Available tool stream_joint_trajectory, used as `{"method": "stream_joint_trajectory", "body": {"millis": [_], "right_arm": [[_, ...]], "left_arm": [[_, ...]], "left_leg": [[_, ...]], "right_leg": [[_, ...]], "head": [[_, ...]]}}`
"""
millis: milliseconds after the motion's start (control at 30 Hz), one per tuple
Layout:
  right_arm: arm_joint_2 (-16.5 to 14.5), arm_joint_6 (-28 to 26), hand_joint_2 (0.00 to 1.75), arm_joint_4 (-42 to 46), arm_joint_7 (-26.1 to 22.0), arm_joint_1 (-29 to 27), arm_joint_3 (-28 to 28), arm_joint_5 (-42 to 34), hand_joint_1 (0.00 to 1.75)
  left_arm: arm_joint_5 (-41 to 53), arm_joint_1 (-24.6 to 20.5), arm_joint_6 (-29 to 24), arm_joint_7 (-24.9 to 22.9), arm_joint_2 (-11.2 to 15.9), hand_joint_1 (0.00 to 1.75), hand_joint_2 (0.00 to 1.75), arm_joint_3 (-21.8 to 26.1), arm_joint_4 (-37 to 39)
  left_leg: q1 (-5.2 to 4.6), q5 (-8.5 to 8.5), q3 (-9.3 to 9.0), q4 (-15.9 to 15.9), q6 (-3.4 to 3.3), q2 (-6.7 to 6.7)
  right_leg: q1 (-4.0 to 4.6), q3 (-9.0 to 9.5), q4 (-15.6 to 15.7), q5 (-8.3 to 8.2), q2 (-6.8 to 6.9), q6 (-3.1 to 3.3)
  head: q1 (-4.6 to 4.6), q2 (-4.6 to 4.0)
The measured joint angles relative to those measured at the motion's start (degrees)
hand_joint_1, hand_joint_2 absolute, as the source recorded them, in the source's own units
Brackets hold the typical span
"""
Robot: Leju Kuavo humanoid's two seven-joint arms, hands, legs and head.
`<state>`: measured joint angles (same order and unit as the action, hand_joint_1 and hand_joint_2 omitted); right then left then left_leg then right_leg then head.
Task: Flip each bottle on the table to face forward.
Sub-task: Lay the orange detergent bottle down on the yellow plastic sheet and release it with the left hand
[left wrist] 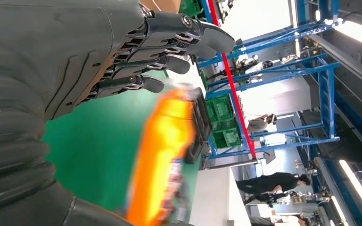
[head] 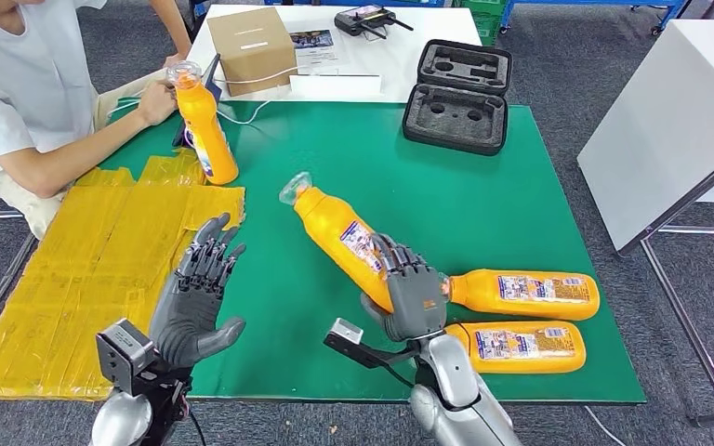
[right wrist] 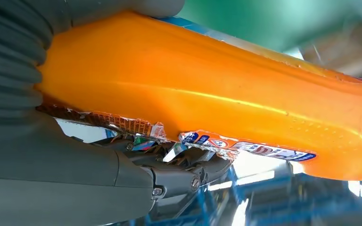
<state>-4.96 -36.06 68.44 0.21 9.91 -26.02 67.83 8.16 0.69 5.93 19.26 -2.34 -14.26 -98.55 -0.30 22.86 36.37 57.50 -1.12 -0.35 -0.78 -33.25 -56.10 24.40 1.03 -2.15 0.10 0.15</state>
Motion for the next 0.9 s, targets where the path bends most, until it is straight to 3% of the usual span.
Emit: {"method": "stream_joint_trajectory", "body": {"millis": [233, 900], "right_arm": [[-2.60, -3.55, 1.75, 6.57, -11.20, -3.08, 3.36, -8.07, 1.75], [-4.70, -3.57, 1.75, 9.54, -10.97, -5.19, 1.94, -7.34, 1.75]], "left_arm": [[-1.08, -0.56, -0.57, 0.17, 0.00, 0.00, 1.75, -1.46, 1.87], [-8.95, -0.79, -0.02, -2.72, -0.35, 0.00, 1.75, -1.72, 6.29]], "left_leg": [[0.00, 0.00, 0.03, -0.01, 0.00, 0.02], [0.01, 0.01, 0.05, -0.01, 0.01, 0.02]], "right_leg": [[0.00, -0.03, 0.00, 0.01, 0.00, 0.01], [0.01, -0.03, 0.00, 0.01, 0.00, 0.01]], "head": [[0.00, 0.00], [0.01, 0.00]]}}
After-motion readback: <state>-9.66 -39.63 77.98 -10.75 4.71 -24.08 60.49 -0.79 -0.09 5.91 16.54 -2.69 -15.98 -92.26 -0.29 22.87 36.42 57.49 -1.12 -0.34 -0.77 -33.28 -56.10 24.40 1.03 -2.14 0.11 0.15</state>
